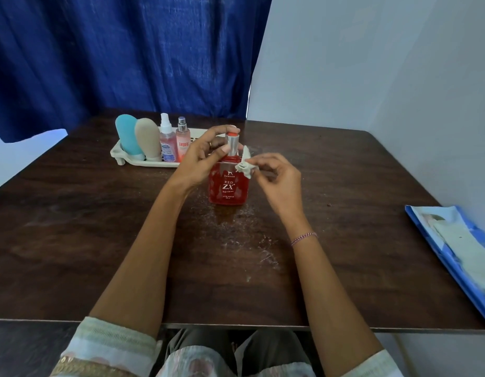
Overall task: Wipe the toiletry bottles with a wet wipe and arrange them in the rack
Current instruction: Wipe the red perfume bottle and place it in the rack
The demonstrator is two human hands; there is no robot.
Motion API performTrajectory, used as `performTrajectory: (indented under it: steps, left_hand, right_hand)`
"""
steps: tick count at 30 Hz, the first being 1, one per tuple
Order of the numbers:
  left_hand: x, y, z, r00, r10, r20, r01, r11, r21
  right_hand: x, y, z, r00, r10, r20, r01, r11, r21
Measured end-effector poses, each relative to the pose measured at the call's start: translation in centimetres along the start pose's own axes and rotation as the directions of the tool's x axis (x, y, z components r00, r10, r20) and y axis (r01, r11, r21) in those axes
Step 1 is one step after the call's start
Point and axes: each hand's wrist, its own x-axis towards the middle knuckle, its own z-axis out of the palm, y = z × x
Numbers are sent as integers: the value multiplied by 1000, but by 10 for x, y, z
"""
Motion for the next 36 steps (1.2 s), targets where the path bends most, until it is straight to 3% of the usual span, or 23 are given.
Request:
performTrajectory:
  steps: [2,5,11,15,24,29,34,36]
  left_hand:
    - [0,2,2,1000,-2,14,2,1000,10]
    - [1,5,0,1000,18,5,-18,999,41]
    - [2,5,4,999,42,1,-42,994,99]
    - [1,2,1,995,88,-41,-82,987,141]
    - [4,-5,8,966,186,-179,-125,944,304]
    - [5,-2,10,960,198,-198,-119,928,354]
    - [5,1,12,962,238,-136,-161,891,425]
    - [6,1,9,960,247,-133,-168,884,436]
  right_hand:
    - [1,2,-7,996,64,60,-66,997,31]
    - [3,1,-7,986,63,154,-54,997,-60]
    - [0,-6,4,994,-108,-28,107,994,-34]
    - [-3,-9,13,978,-205,32,208,970,-126]
    - [-5,-11,14,981,-189,34,192,973,-127]
    - [-8,-7,18,965,-192,176,230,946,-228]
    - [-6,-13,15,970,-242,11,241,956,-166]
    - [-5,-13,16,974,-227,16,227,963,-144]
